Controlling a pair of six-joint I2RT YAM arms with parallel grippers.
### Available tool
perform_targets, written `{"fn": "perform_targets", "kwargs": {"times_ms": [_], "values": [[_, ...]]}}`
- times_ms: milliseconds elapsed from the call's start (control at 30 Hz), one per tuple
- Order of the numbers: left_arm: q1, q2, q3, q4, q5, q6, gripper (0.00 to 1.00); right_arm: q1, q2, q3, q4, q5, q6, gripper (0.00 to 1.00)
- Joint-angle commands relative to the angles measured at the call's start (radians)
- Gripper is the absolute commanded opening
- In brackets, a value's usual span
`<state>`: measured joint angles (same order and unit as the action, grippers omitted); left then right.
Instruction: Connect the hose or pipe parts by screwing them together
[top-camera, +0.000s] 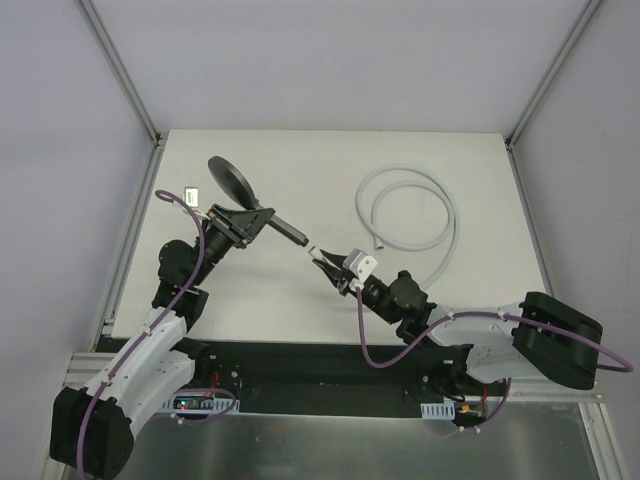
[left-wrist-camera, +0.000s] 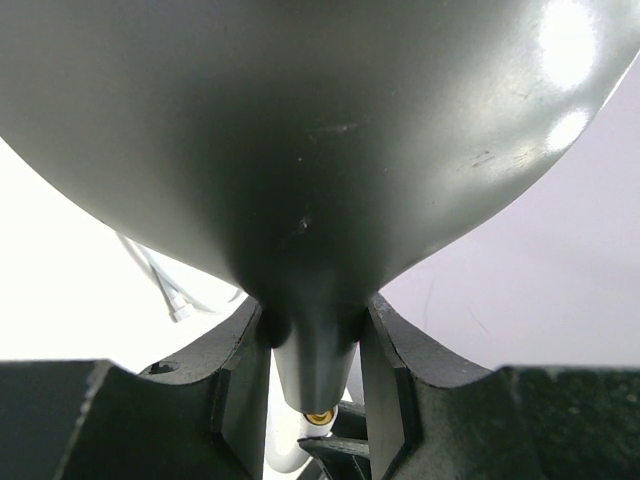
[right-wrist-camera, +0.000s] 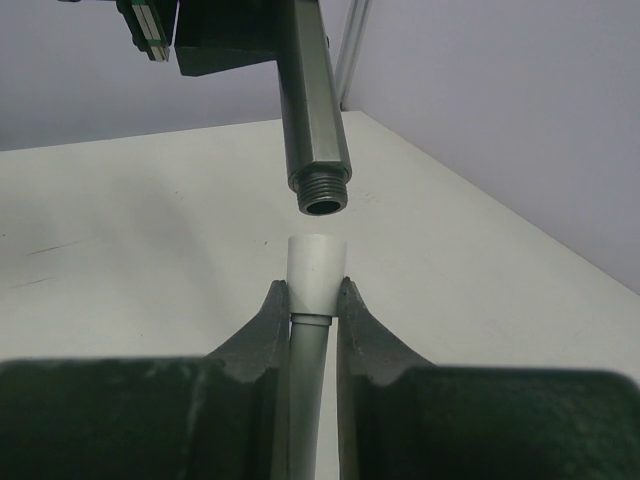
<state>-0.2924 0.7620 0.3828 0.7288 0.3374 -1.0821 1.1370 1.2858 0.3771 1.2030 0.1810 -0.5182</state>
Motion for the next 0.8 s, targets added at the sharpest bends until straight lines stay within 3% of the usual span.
{"fn": "perform_targets", "kwargs": {"times_ms": [0,300,633,767], "values": [[0.009,-0.030,-0.001,0.116,-0.005,-0.036,0.00,0.006,-0.039,0.003,0.106,0.000,-0.017,0.01],[-0.001,-0.032,-0.007,0.100,0.012,-0.039,0.00,0.006,-0.043,0.022,0.070,-0.015,-0.023,0.01],[-0.011,-0.041,-0.002,0.017,0.014,-0.033,0.00,0.021,-0.059,0.078,-0.080,0.020,-0.118,0.01],[-0.011,-0.090,0.117,-0.335,-0.115,-0.006,0.00,0.040,-0.062,0.097,-0.149,0.074,-0.235,0.01]]}}
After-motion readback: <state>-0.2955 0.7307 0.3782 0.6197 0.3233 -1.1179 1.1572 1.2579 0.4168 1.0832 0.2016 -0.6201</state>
